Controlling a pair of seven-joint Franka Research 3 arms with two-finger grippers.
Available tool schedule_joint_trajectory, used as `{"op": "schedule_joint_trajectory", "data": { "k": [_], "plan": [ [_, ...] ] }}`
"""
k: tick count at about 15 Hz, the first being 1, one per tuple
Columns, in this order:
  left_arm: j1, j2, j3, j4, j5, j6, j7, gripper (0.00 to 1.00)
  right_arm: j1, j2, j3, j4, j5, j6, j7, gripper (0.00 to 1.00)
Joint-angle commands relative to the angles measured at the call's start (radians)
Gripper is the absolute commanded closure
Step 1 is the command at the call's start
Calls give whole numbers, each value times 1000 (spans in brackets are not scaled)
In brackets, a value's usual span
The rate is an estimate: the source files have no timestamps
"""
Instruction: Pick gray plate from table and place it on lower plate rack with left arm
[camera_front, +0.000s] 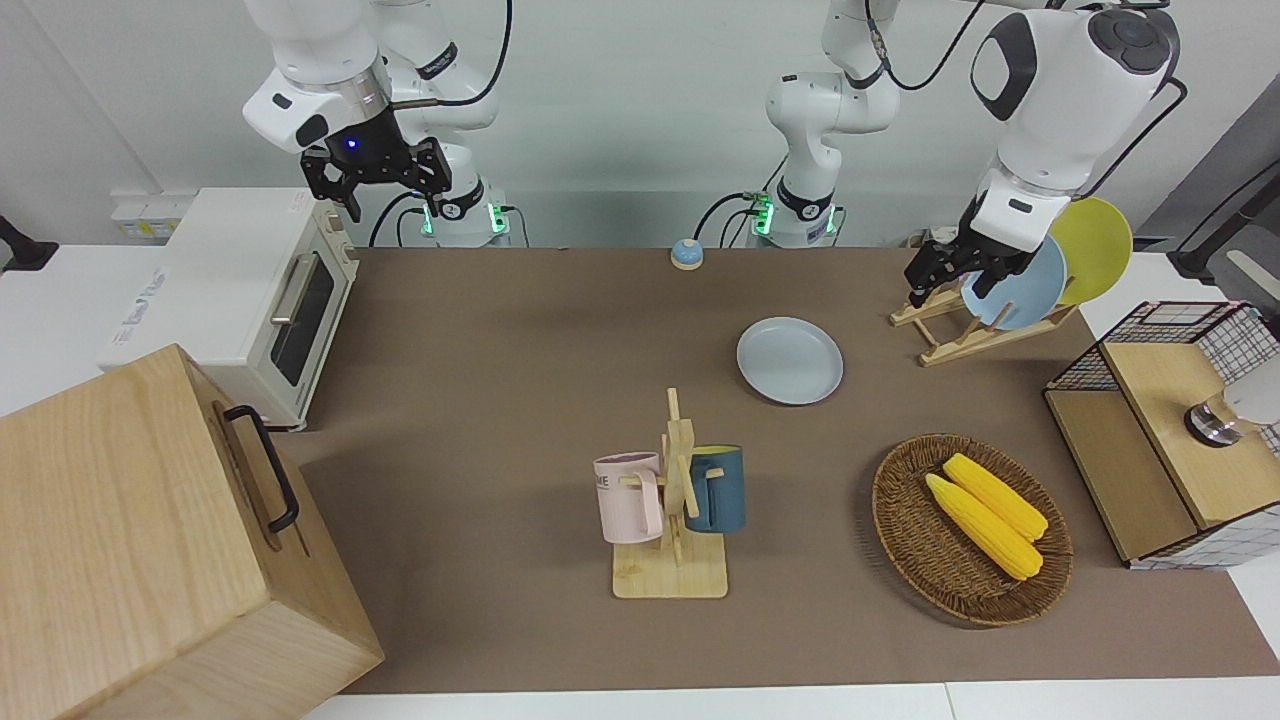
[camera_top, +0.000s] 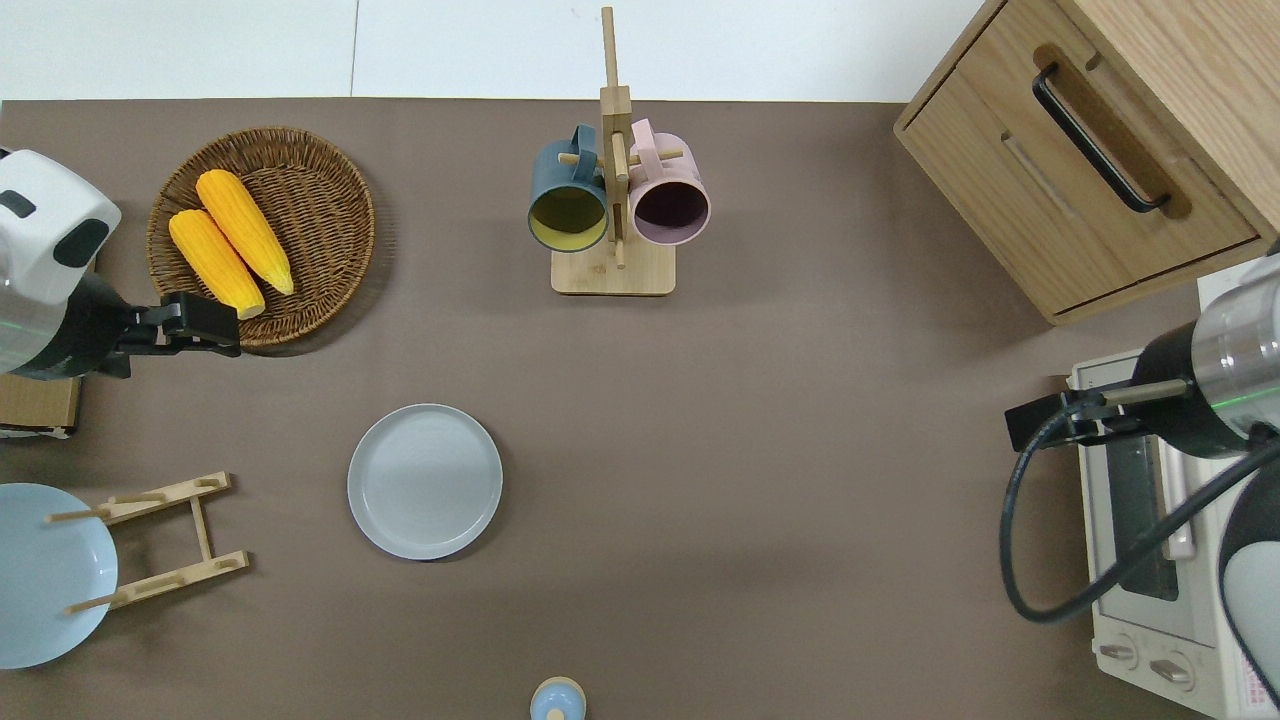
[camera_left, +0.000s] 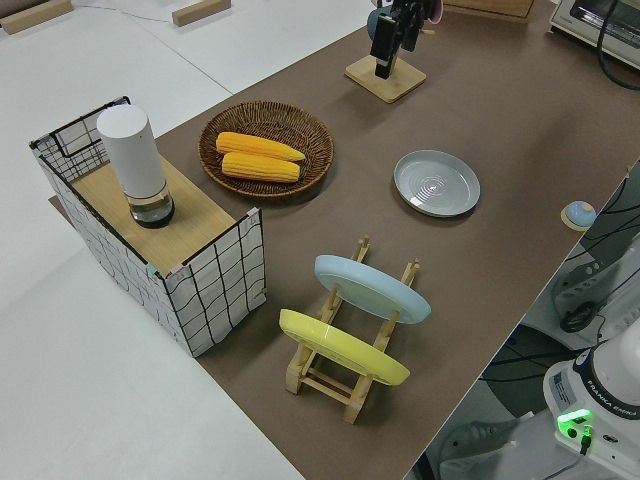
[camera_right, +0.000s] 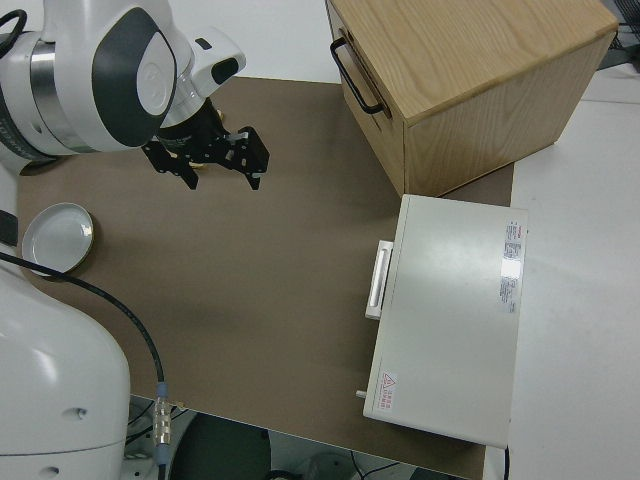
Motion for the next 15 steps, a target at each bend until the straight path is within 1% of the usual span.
{"op": "schedule_joint_trajectory", "data": {
  "k": [1, 5, 10, 13, 15],
  "plan": [
    [8, 9, -2, 22, -11, -23, -11, 7, -15, -5, 7, 6, 3, -15, -3, 13],
    [1, 14, -4, 22, -11, -22, -40, 7, -15, -5, 7, 6, 3, -15, -3, 11],
    [1, 15, -12, 5, -11, -22, -44, 7, -15, -5, 7, 6, 3, -15, -3, 11],
    [1, 3, -15, -61, -11, 12, -37, 7, -15, -5, 7, 6, 3, -15, -3, 13],
    [-2, -11, -18, -134, -13, 79, -41, 7, -13, -5, 7, 6, 3, -15, -3, 13]
  ]
}}
